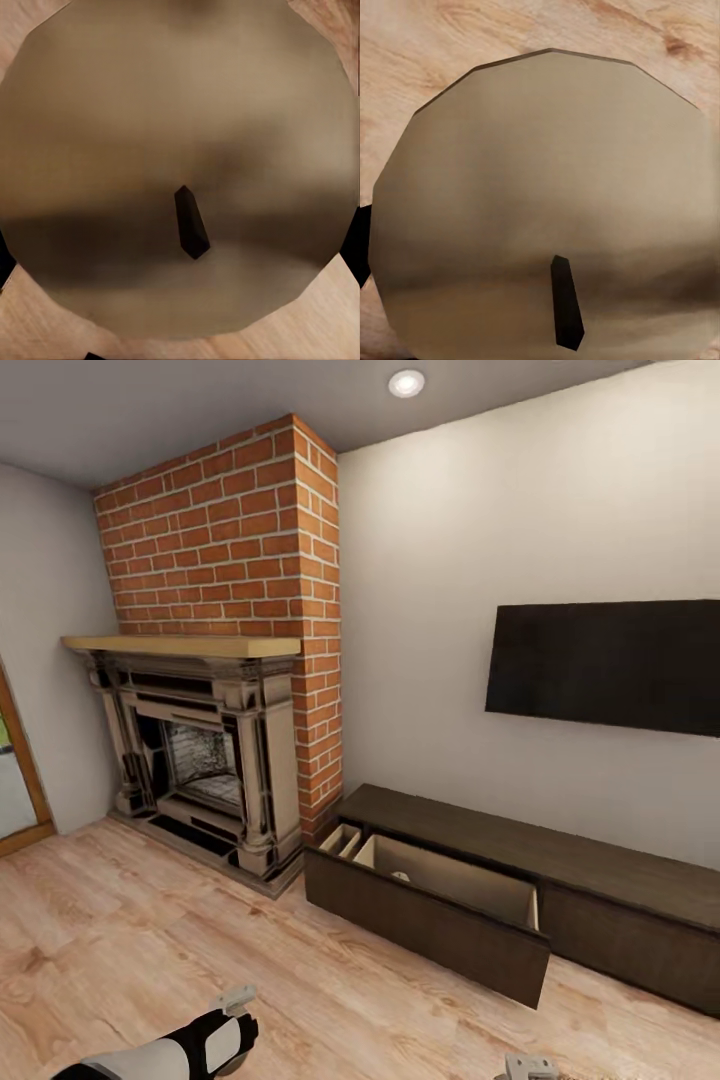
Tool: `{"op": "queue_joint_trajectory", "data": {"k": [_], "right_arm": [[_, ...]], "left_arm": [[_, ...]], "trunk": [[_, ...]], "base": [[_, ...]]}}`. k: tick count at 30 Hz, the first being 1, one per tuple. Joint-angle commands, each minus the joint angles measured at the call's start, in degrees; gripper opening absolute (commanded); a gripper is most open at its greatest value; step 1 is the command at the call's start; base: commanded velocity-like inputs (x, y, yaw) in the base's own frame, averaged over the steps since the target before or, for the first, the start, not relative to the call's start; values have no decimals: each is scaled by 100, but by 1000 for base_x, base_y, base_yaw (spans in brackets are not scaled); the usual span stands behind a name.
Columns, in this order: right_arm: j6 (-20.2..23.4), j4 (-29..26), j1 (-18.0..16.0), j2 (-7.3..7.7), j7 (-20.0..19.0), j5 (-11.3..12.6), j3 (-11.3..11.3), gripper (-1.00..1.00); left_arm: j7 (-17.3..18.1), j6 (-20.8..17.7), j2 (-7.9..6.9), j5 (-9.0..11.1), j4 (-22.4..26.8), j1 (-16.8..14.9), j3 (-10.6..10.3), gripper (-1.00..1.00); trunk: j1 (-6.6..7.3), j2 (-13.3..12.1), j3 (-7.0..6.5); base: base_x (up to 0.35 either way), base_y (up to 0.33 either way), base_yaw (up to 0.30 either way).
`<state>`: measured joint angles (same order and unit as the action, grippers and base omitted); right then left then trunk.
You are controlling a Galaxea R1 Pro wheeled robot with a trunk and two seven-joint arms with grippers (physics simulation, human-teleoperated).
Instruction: Place each of the two pumpkins and all three candles from the living room inside a cabinet in the living room (use any cabinet), then make sure every cabinet is closed, and position the cauldron so it is next to a table in the living room.
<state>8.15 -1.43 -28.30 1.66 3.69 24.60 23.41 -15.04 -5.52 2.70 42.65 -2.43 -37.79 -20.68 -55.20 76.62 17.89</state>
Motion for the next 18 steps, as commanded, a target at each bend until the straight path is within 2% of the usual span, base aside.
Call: {"op": "queue_joint_trajectory", "data": {"k": [1, 18], "right_arm": [[38, -15, -1, 1, 27, 51, 49, -100], [38, -15, -2, 1, 27, 53, 45, -100]], "left_arm": [[-8, -19, 2, 30, -3, -7, -59, -100], [-8, -19, 3, 25, -3, -8, -59, -100]], "trunk": [[-2, 4, 7], [-2, 4, 7]], "base": [[169, 319, -294], [174, 317, -294]]}}
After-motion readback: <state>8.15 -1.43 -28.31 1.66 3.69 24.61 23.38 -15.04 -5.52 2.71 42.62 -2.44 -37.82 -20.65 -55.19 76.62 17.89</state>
